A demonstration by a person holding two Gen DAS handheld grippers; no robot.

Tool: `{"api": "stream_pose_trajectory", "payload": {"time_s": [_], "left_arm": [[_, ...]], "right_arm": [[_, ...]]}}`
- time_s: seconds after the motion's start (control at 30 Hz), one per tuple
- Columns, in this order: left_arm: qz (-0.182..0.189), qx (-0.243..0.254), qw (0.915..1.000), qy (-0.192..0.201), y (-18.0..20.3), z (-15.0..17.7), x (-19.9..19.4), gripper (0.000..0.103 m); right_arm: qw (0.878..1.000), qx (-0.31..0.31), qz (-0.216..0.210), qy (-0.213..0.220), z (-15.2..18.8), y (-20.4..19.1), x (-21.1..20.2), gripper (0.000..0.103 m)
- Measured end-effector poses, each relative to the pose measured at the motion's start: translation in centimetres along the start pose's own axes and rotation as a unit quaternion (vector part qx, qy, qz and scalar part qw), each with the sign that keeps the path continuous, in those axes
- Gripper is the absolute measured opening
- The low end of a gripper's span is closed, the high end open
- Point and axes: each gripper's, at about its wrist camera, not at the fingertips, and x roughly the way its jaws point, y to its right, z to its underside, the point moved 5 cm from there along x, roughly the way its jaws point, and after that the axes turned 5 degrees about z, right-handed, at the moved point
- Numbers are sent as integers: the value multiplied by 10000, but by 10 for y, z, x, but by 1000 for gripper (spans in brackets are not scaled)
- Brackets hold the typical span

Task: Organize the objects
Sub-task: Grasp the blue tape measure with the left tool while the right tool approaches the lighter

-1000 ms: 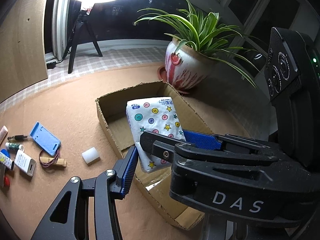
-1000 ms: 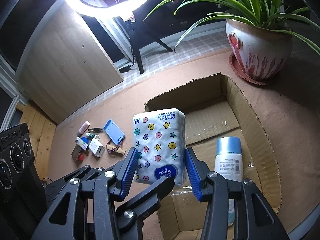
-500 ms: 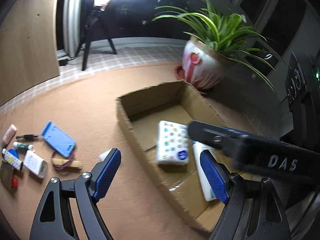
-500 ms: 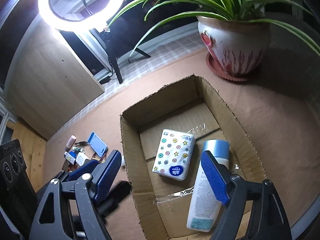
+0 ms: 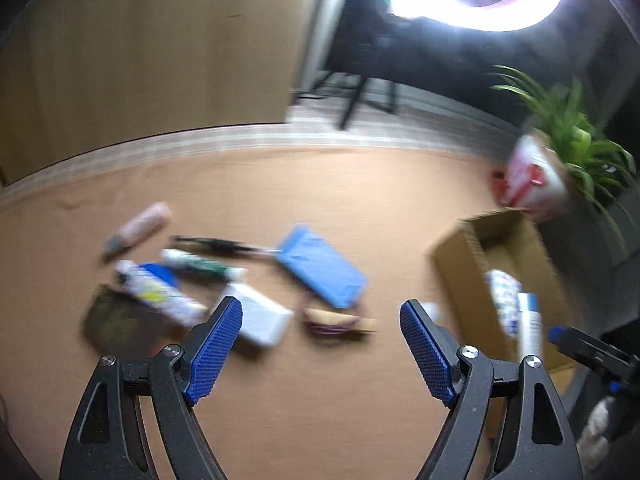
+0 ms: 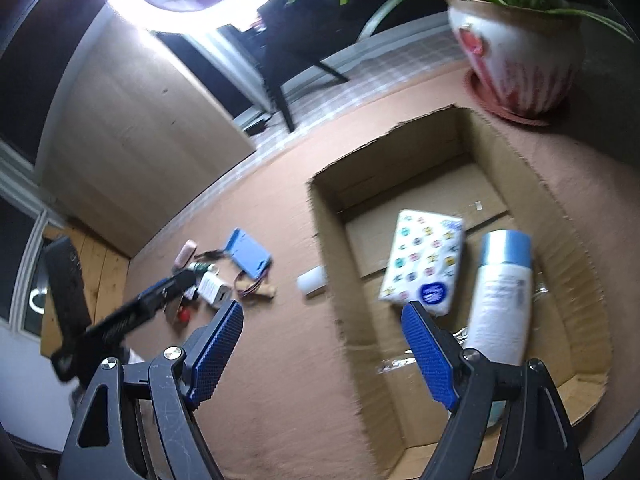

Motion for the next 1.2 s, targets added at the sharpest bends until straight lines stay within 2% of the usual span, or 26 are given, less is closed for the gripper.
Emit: {"api": "stream_pose_trajectory", "payload": {"time_s": [0.27, 0.33, 0.4, 0.67, 0.8, 0.93, 1.2], "left_arm": [[-516, -512, 9972, -171, -91, -11, 5, 82], [-558, -627, 9962, -225, -107, -14, 8, 77], [-602, -698, 9953, -283, -118, -17, 13, 67], [-797, -839, 9920, -497, -150, -29, 34, 45], [-741, -912, 9907, -691, -159, -27, 50, 39], [-413, -884, 9929, -687, -150, -23, 52, 32], [139, -561, 9954, -766, -109, 22, 45, 30]], "right_arm": [[9988, -482, 57, -42, 22, -37, -1, 79], [9985, -530, 70, -79, 28, -42, 1, 79], [9983, -554, 92, -133, 36, -46, 4, 79], [9982, -496, 187, -292, 55, -46, 9, 79], [9981, -479, 231, -312, 57, -44, 9, 79], [9977, -533, 236, -343, 59, -47, 10, 79], [9962, -742, 182, -418, 62, -64, 19, 79]]}}
